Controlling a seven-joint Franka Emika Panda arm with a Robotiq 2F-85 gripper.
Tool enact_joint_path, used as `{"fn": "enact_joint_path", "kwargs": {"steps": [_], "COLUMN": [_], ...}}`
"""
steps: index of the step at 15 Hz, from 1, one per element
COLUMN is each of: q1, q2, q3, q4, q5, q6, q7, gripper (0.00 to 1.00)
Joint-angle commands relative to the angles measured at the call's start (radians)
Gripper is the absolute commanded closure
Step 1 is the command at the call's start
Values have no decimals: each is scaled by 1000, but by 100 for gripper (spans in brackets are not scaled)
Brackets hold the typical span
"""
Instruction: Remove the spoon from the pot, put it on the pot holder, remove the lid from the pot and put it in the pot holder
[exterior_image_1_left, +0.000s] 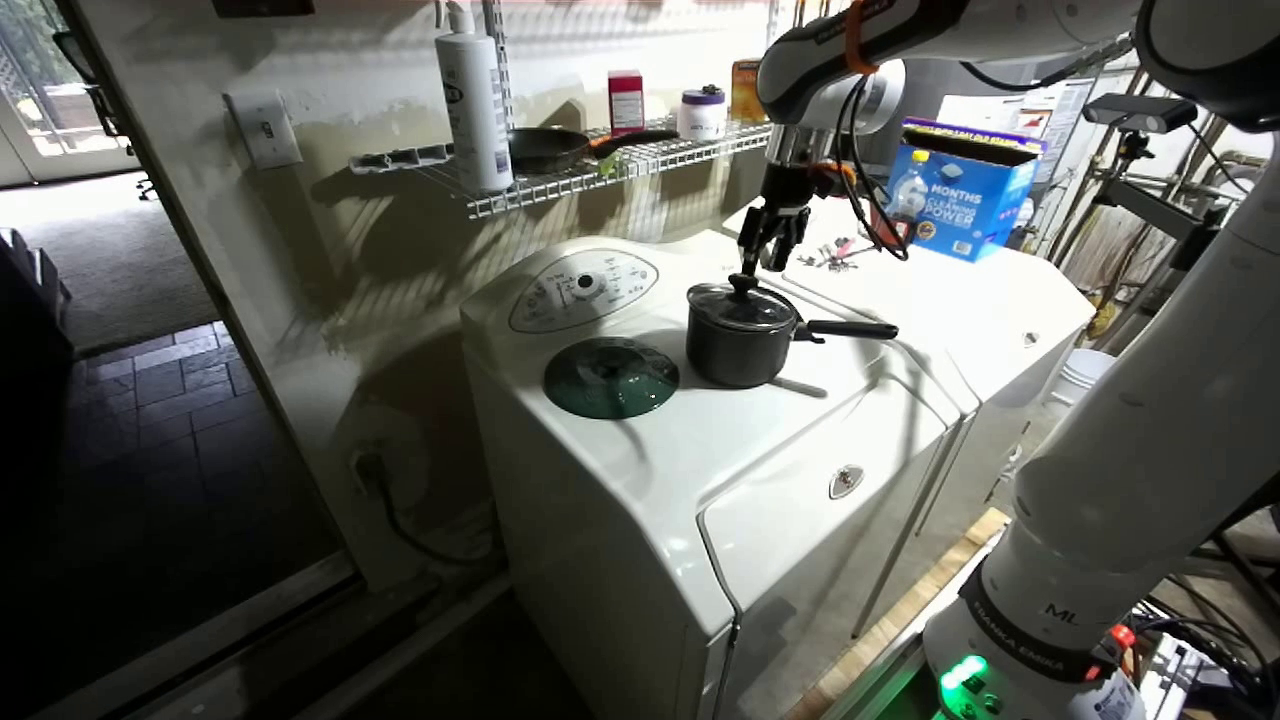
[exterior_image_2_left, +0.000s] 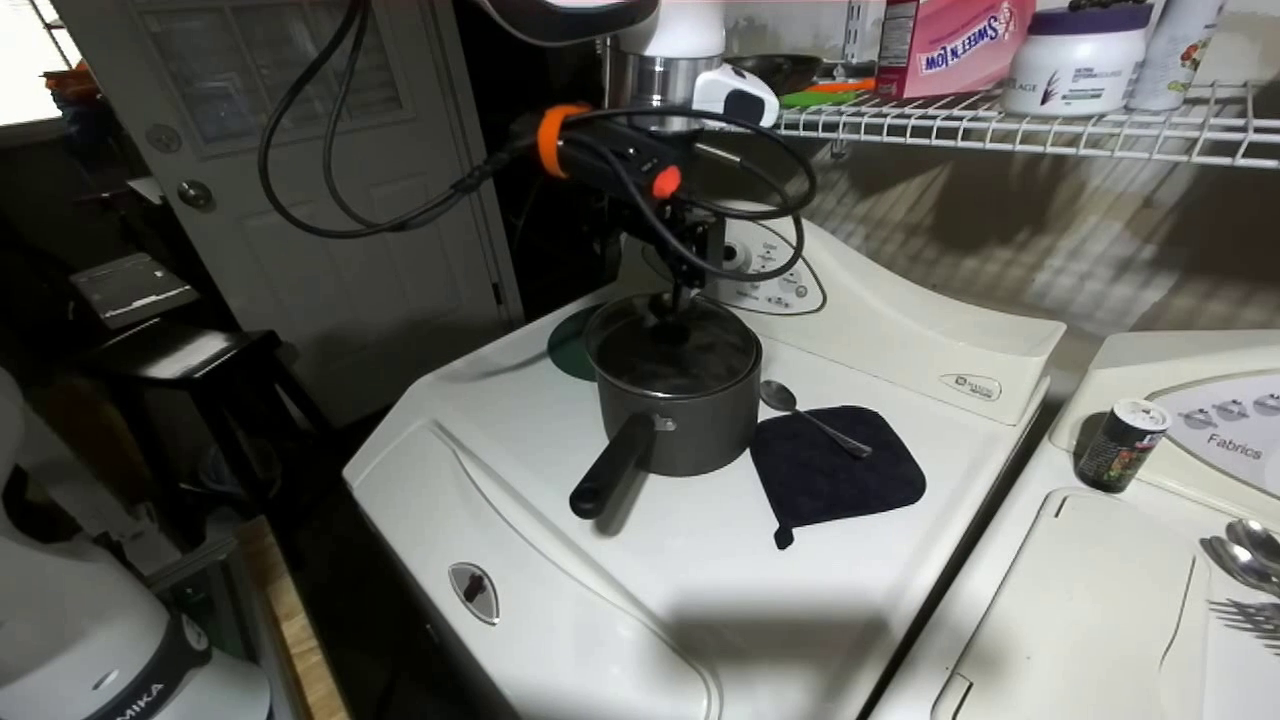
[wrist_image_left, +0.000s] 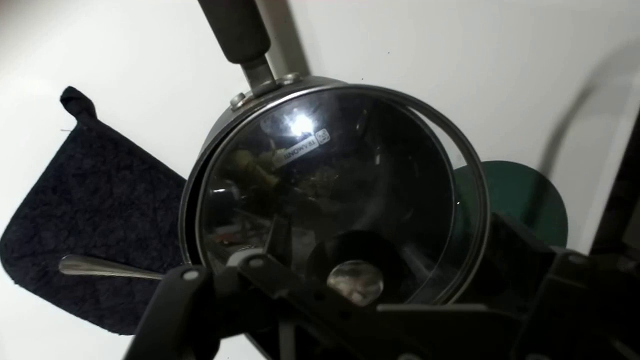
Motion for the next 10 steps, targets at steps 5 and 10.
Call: {"fn": "enact_joint_path", "kwargs": {"steps": [5, 10], "q1": [-2, -4], "q2": [59, 70], "q3": [1, 4], "q4": [11, 12], "q5": [79, 87], "q6": [48, 92], "q7": [-145, -183], "gripper": [0, 4]}}
